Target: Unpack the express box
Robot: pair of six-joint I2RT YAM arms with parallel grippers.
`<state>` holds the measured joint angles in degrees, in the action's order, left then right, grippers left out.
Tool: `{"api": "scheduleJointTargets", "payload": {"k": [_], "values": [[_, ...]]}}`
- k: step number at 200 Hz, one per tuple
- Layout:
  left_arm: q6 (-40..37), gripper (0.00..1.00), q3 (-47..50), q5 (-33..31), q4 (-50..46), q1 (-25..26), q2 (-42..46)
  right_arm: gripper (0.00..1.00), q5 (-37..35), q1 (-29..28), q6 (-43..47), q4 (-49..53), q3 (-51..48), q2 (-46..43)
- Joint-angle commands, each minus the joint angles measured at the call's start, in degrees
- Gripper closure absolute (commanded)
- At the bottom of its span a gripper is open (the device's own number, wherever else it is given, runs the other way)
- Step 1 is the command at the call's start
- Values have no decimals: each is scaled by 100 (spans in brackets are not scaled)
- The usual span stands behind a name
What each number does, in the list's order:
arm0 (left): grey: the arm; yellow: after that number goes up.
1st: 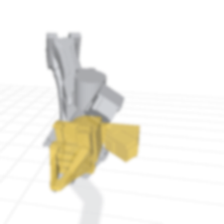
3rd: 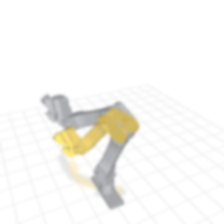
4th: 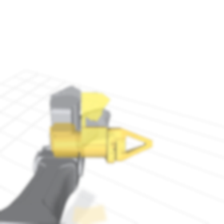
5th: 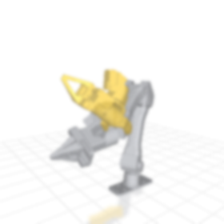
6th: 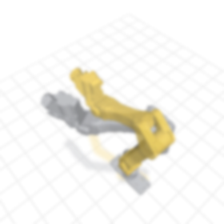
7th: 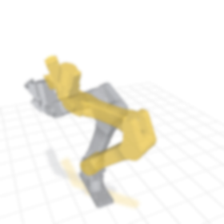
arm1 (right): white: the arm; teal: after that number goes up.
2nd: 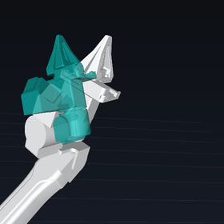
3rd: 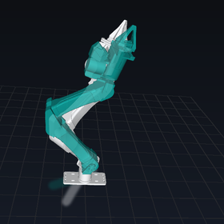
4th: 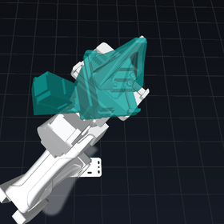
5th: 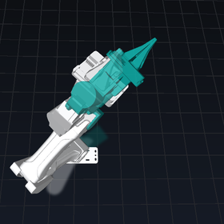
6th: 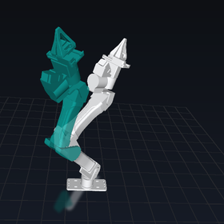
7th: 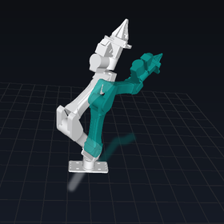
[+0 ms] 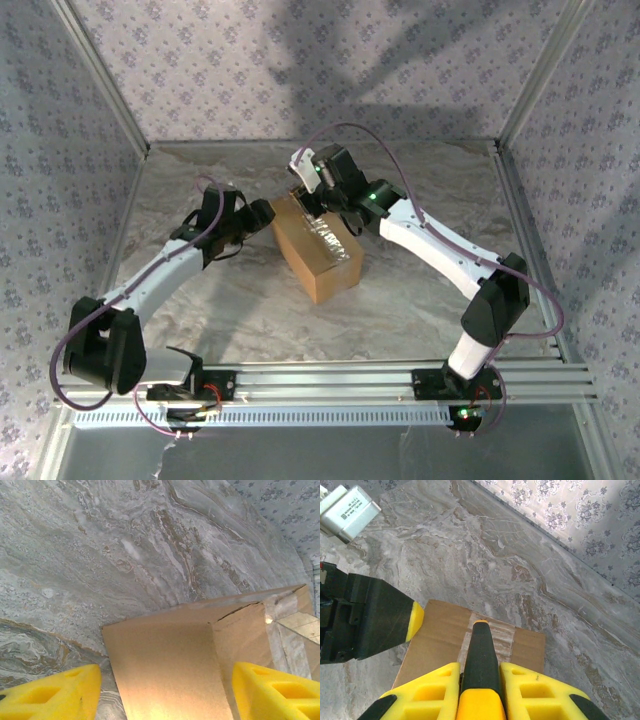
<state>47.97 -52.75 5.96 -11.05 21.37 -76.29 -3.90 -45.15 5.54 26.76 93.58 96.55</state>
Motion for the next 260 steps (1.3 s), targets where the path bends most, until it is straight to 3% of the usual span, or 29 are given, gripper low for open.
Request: {"api": "scheduleJointTargets", "payload": {"k": [1, 103, 260], "values": [[-272, 30, -363, -69, -288, -27, -89, 100, -49, -21, -18, 461, -57, 130], [-470, 32, -868, 125, -160, 4, -831, 100, -112, -56, -97, 427, -279, 169], [-376, 35, -632, 37, -109, 149, -800, 100, -362, -247, -91, 566, -332, 354]]}}
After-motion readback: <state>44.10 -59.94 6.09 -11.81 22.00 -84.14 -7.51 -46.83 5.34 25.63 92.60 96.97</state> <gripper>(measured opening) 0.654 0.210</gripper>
